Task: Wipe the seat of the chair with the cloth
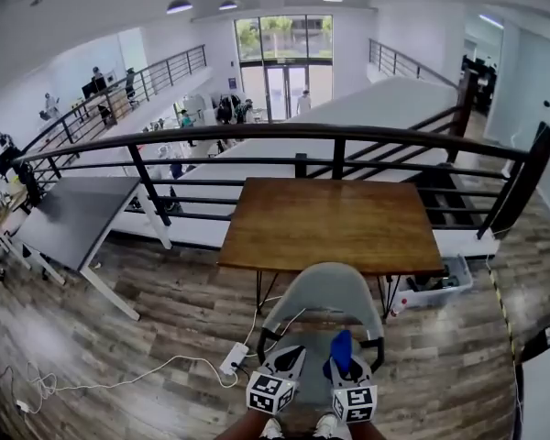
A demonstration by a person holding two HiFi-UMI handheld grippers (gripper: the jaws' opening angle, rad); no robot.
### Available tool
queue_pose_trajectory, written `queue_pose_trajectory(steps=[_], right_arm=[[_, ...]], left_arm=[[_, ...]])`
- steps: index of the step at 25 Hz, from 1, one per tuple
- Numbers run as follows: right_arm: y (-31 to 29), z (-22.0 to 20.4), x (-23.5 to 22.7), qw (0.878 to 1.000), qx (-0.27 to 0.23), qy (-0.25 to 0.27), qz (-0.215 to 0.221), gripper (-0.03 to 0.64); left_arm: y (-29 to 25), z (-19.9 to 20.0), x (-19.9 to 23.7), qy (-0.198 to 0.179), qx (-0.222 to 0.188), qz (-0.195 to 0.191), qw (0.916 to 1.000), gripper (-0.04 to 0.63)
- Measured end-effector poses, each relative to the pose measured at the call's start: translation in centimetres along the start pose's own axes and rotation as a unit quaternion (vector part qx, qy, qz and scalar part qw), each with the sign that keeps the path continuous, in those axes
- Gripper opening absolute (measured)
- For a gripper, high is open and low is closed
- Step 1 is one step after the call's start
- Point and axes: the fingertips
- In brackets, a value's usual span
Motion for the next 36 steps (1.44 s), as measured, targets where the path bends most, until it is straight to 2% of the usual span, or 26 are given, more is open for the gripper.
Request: queue_pose_trajectory(steps=[4, 9, 13, 19, 25, 36], right_arm=[[-1.1, 4.6, 2.4, 0.998, -0.048, 0.021, 0.02, 0.109], [-1.2, 9.6, 3.7, 0.994, -0.093, 0.052, 0.028, 0.109], [-0.9, 10.3, 3.9, 0.993, -0.101, 0.061, 0.023, 0.107], [0.0, 10.4, 3.0, 0.992, -0.108, 0.065, 0.015, 0.107], [-0.3, 11.3, 2.8, 0.991, -0.114, 0.069, 0.021, 0.108], [-1.2, 10.3, 2.2, 0.992, -0.1, 0.069, 0.018, 0.109]], left_arm=[[0.8, 4.0, 1.4, -0.008, -0.04, 0.011, 0.9991, 0.006], [1.2, 8.3, 2.2, -0.048, -0.066, 0.018, 0.9965, 0.008], [2.2, 8.6, 3.3, -0.068, -0.055, 0.038, 0.9954, 0.006], [2.3, 8.8, 3.5, -0.069, -0.063, 0.044, 0.9947, 0.008], [2.1, 9.1, 3.9, -0.078, -0.05, 0.056, 0.9941, 0.007], [1.8, 8.0, 3.7, -0.082, -0.033, 0.062, 0.9941, 0.008]])
Point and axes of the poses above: the fingertips, and each gripper's own axes: y backward along the fingers, x to its left, z out of its top, and after that the axes turned 15 degrees about -y, right-handed
